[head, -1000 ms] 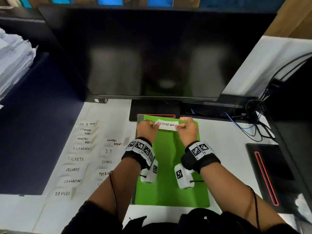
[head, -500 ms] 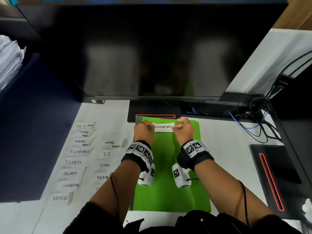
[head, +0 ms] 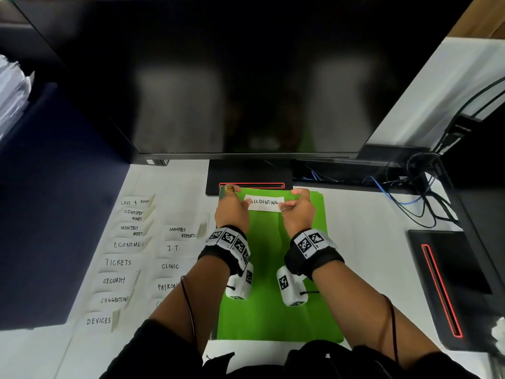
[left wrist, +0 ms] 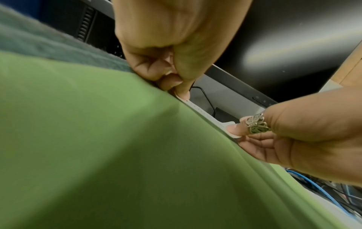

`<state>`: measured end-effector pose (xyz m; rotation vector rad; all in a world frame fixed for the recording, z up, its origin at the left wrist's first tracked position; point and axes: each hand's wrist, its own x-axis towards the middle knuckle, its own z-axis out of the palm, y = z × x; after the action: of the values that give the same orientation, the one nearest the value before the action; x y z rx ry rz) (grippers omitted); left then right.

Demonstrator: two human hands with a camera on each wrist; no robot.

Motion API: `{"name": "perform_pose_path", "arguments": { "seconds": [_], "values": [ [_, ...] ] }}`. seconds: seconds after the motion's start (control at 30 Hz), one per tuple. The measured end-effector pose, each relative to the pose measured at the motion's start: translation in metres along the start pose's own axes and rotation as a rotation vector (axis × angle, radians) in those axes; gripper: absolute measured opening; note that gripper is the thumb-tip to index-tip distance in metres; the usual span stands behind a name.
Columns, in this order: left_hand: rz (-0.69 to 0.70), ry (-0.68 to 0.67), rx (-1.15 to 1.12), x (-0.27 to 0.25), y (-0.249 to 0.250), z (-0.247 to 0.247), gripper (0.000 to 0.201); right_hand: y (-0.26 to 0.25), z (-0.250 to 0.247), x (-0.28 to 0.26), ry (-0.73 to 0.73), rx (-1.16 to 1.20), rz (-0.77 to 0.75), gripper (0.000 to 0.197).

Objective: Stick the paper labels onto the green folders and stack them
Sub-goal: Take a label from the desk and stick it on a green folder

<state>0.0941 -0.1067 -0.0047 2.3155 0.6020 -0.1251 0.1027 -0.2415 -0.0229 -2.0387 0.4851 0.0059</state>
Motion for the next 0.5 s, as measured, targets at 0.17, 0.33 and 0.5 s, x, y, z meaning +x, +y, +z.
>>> {"name": "perform_pose_path", "arguments": {
  "seconds": [0.17,0.33,0.5],
  "values": [
    [0.037,-0.009,0.060,-0.0013,-0.0003,0.0001,0.025,0.0040,0.0064,-0.0002,-0.005,-0.053,-0.059,0.038],
    [0.079,-0.042,0.128,-0.0032,0.0020,-0.0025,0.028,0.0090,0.0104,0.0009,0.005,-0.081,-0.109,0.039],
    [0.099,-0.063,0.169,-0.0030,0.0006,-0.0024,0.034,0.0099,0.0088,0.0029,0.028,-0.107,-0.100,0.037]
  ]
}}
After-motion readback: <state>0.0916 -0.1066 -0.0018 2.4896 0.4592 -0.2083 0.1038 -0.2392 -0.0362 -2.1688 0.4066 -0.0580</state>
